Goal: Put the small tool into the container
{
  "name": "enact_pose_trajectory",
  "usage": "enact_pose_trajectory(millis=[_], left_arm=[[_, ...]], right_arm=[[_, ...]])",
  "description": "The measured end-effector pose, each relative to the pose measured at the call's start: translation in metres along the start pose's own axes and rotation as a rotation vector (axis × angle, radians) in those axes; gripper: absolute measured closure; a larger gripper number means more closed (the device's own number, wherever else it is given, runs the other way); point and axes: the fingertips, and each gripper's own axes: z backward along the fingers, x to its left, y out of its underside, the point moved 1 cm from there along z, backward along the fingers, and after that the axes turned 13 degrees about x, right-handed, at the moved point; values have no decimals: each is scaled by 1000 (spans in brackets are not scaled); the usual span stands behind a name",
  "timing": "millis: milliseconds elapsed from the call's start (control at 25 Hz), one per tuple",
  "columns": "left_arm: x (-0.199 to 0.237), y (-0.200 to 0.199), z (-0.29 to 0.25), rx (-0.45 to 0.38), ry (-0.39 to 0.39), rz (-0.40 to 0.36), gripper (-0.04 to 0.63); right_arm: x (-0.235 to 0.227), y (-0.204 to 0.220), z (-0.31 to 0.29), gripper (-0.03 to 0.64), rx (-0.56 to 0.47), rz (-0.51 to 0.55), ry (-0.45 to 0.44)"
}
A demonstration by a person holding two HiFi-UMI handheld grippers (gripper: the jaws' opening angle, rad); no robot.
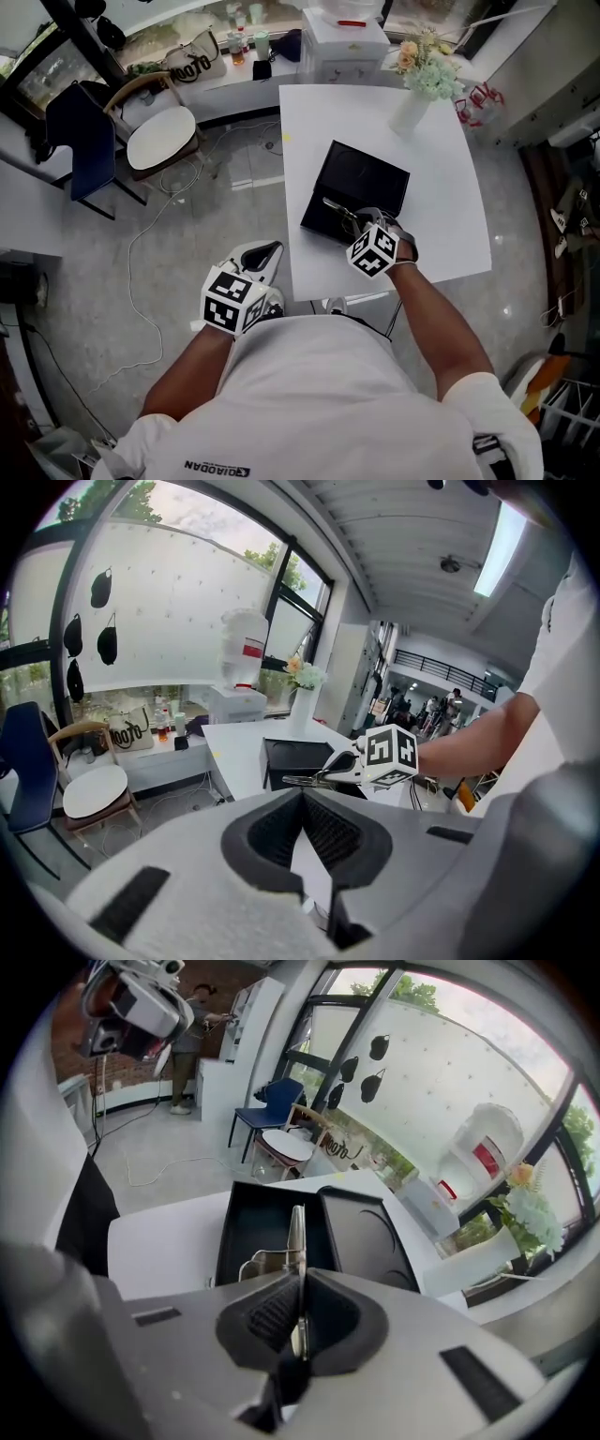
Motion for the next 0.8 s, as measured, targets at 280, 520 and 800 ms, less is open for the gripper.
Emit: enact_pose_trajectory(millis=[280, 520, 800], left_arm=[[15, 9, 11, -19, -41, 55, 586], [19, 20, 18, -27, -67, 100, 586], [22, 21, 22, -42, -85, 121, 586]], right_arm=[[-6, -2, -34, 606, 91, 43, 6], [-13, -4, -45, 606, 119, 42, 17], [-10, -12, -50, 598, 116, 60, 32]])
